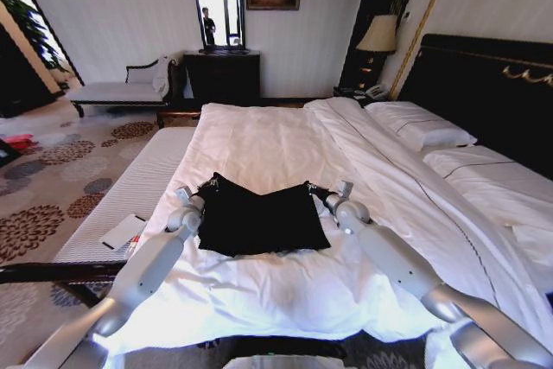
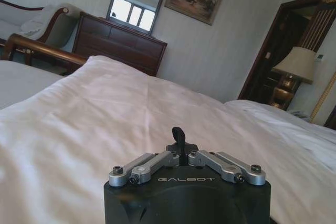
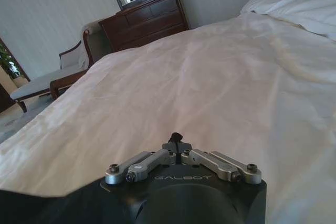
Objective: Fold the clothes on the bed.
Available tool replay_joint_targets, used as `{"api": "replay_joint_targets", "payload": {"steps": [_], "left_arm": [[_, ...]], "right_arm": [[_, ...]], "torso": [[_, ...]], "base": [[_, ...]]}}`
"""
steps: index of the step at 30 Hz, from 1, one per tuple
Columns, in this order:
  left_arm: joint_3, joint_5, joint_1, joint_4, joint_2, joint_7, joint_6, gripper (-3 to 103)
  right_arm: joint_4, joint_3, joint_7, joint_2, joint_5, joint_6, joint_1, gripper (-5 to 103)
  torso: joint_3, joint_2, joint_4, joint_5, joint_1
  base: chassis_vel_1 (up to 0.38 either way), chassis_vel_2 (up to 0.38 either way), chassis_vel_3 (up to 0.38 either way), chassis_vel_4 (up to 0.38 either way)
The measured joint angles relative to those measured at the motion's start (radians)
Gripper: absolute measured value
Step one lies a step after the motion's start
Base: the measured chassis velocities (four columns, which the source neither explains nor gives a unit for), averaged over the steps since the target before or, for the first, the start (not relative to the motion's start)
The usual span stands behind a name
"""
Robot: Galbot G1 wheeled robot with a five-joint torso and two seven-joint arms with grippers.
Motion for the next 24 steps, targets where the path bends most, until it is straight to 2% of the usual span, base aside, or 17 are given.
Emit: {"api": "replay_joint_targets", "payload": {"steps": [4, 11, 20, 24], "left_arm": [[0.004, 0.005, -0.025, 0.051, -0.005, 0.022, -0.012, 2], [0.013, 0.020, -0.041, 0.074, -0.015, 0.033, -0.038, 2], [-0.024, 0.021, 0.043, 0.004, -0.016, 0.048, -0.051, 2], [-0.033, 0.025, 0.074, -0.041, -0.003, 0.052, -0.072, 2]], "right_arm": [[-0.071, -0.016, -0.018, 0.026, -0.024, 0.018, 0.024, 0], [-0.107, -0.016, -0.027, 0.040, -0.032, 0.041, 0.031, 0], [-0.039, 0.037, -0.043, 0.005, -0.054, 0.080, -0.041, 0], [0.018, 0.058, -0.068, -0.015, -0.112, 0.117, -0.082, 0]], "torso": [[0.000, 0.000, -0.0003, 0.0001, 0.000], [0.000, 0.000, -0.0002, 0.0001, 0.000], [0.000, 0.000, -0.0003, 0.0001, 0.000], [0.000, 0.000, -0.0002, 0.0002, 0.000]], "base": [[0.000, 0.000, 0.000, 0.000], [0.000, 0.000, 0.000, 0.000], [0.000, 0.000, 0.000, 0.000], [0.000, 0.000, 0.000, 0.000]]}}
